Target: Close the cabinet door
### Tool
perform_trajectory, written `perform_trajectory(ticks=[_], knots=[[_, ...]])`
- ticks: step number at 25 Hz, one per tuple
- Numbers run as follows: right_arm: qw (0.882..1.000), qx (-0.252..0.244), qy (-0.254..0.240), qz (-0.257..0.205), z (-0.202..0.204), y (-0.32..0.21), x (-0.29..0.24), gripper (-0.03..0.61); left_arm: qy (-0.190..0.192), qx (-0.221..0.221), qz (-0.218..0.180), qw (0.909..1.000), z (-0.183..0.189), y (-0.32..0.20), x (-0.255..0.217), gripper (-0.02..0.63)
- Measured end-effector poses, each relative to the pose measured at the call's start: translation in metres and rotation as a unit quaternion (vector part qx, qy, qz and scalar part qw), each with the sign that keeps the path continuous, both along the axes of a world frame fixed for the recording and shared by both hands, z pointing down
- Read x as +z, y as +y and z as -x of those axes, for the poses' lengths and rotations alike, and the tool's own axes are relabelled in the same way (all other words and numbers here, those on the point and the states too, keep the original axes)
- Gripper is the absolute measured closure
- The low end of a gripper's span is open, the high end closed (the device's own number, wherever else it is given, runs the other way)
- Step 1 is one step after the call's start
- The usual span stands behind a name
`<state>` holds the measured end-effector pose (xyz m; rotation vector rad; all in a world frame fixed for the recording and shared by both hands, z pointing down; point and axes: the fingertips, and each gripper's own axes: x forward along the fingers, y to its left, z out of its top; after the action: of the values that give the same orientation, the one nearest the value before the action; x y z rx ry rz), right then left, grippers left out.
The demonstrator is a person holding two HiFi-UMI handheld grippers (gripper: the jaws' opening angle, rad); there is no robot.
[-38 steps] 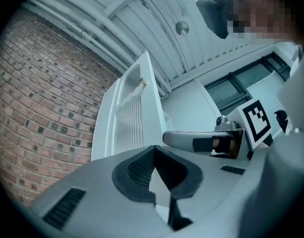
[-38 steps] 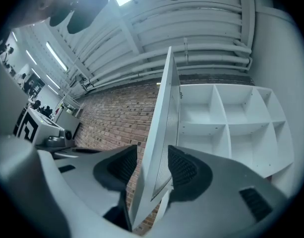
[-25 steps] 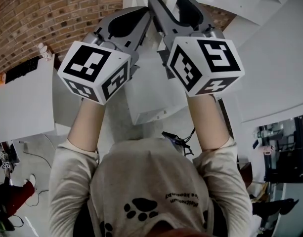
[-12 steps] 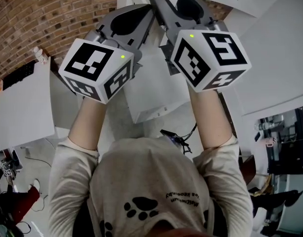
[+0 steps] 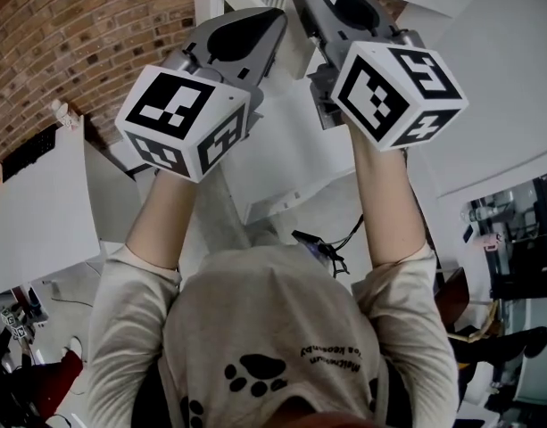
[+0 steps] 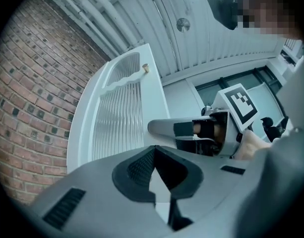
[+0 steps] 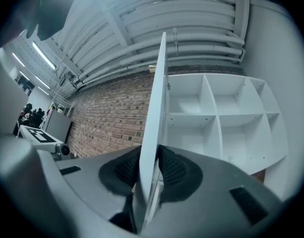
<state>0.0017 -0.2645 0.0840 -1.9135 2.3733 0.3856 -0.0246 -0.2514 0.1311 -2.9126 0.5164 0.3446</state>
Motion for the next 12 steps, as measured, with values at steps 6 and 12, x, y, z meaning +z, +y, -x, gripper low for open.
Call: perform_trajectory(ticks=[6,12], knots=[[1.000,-0.012,0.001,0.002,-0.014,-0.002,0.000,0.483,-0.007,0.012,-0.001,0.9999,-0.022,-0.004,0.002,0.604],[0.999,-0.031,-0.008,0.001,-0.038,-0.005,0.000,0.488,-0.008,0.014,-0.004,0.9999,-0.048,-0.011,0.003,0.604]])
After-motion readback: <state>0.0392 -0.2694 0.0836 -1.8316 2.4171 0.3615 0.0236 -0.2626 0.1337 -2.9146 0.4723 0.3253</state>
